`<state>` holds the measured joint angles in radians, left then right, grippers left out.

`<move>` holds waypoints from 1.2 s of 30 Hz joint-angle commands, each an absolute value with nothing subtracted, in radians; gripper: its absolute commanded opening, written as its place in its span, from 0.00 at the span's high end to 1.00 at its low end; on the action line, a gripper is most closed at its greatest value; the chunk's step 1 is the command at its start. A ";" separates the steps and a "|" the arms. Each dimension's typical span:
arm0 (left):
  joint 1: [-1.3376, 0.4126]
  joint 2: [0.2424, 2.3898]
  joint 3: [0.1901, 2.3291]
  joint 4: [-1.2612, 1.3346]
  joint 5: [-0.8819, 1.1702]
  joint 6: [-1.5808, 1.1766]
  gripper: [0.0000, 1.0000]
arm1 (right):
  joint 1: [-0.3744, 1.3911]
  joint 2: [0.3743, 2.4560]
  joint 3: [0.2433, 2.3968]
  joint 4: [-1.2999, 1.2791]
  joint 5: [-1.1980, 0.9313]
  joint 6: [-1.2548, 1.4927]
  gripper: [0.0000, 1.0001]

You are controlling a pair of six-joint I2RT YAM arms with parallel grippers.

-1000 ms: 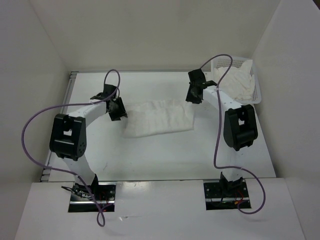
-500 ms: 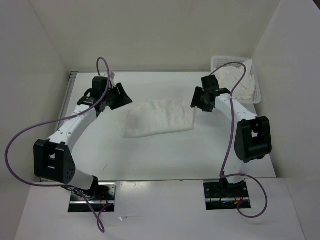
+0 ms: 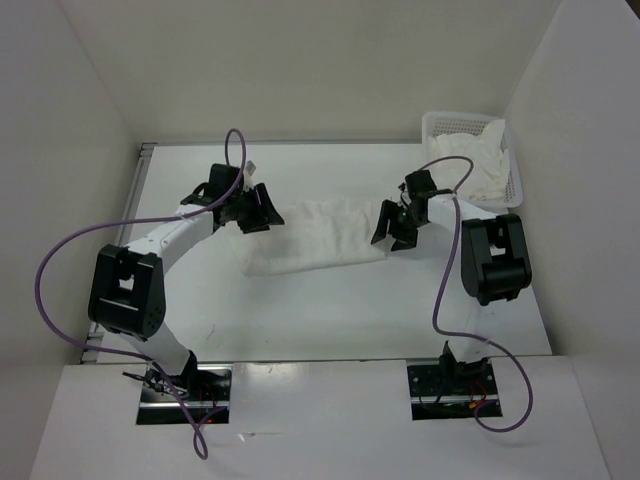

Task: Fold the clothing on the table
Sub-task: Fold the skirt

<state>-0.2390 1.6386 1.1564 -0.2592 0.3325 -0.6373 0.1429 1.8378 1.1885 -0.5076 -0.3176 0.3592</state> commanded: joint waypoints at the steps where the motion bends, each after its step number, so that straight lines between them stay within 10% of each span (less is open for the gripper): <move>1: -0.238 1.643 1.154 -0.230 0.362 -0.646 0.41 | 0.133 1.861 1.192 -0.466 -0.402 0.325 0.30; 12: -0.238 1.652 1.132 -0.212 0.353 -0.646 0.41 | 0.133 1.939 1.201 -0.428 -0.548 0.316 0.38; 17: -0.238 1.652 1.123 -0.212 0.353 -0.655 0.41 | 0.133 1.953 1.201 -0.417 -0.557 0.337 1.00; 36: -0.461 1.724 1.071 -0.078 0.356 -0.742 0.41 | 0.133 1.490 0.940 -0.540 -0.258 0.546 1.00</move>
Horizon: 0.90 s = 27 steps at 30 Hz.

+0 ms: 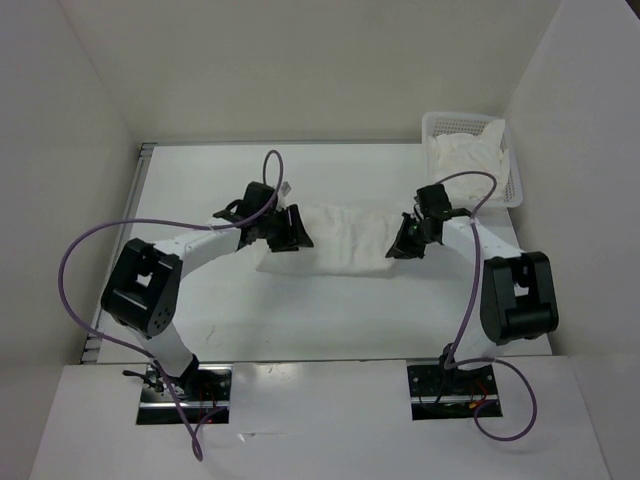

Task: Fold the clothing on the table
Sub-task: Fold the skirt

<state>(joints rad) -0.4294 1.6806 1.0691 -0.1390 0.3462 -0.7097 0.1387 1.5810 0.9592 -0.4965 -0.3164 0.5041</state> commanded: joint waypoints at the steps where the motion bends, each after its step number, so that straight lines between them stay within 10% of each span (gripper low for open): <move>1: -0.474 1.733 1.092 -0.078 0.365 -0.742 0.41 | 0.133 1.465 0.931 -0.540 -0.249 0.546 1.00; 5: -0.515 1.795 1.140 -0.020 0.368 -0.785 0.57 | 0.133 1.447 0.920 -0.540 -0.259 0.546 1.00; 9: -0.529 1.876 1.216 -0.020 0.357 -0.816 1.00 | 0.133 1.427 0.911 -0.540 -0.273 0.555 1.00; 27: -0.568 2.016 1.232 0.052 0.226 -0.885 1.00 | 0.143 1.365 0.902 -0.541 -0.293 0.565 1.00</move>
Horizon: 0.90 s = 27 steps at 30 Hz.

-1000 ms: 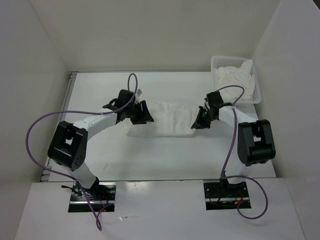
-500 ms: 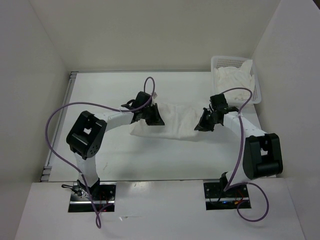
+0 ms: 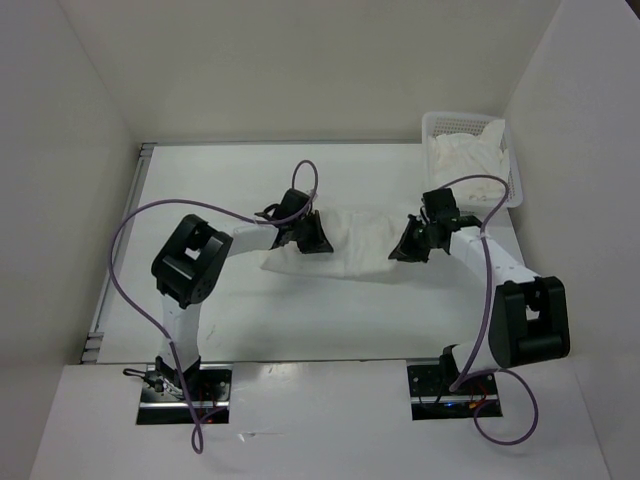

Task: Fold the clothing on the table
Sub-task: Fold the skirt

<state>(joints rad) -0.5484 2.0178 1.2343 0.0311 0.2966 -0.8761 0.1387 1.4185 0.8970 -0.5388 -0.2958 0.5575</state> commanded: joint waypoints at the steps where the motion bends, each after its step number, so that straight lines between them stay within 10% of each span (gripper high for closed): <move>1: -0.568 2.016 1.232 0.037 0.225 -0.885 1.00 | 0.161 1.353 0.913 -0.552 -0.293 0.574 1.00; 27: -0.604 1.960 1.104 0.062 0.268 -0.902 1.00 | 0.655 1.704 1.424 -0.486 -0.324 0.660 1.00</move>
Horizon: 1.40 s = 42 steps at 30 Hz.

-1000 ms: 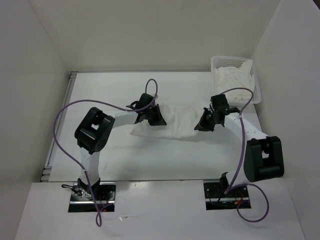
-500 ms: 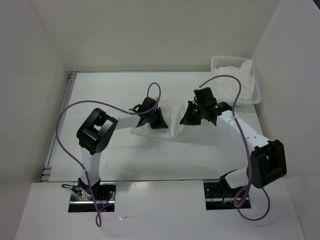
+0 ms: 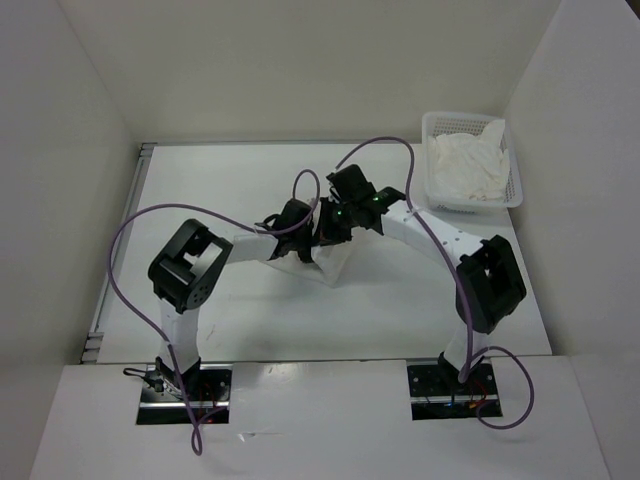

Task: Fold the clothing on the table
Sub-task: Fold the skirt

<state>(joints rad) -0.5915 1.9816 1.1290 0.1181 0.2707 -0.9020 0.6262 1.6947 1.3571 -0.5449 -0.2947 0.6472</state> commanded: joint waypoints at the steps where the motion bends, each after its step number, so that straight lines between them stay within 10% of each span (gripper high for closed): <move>1: -0.604 1.950 1.104 0.052 0.258 -0.888 1.00 | 0.655 1.716 1.434 -0.486 -0.324 0.660 1.00; 42: -0.295 1.914 1.189 -0.259 0.000 -0.673 1.00 | 0.646 1.474 1.259 -0.561 -0.221 0.632 1.00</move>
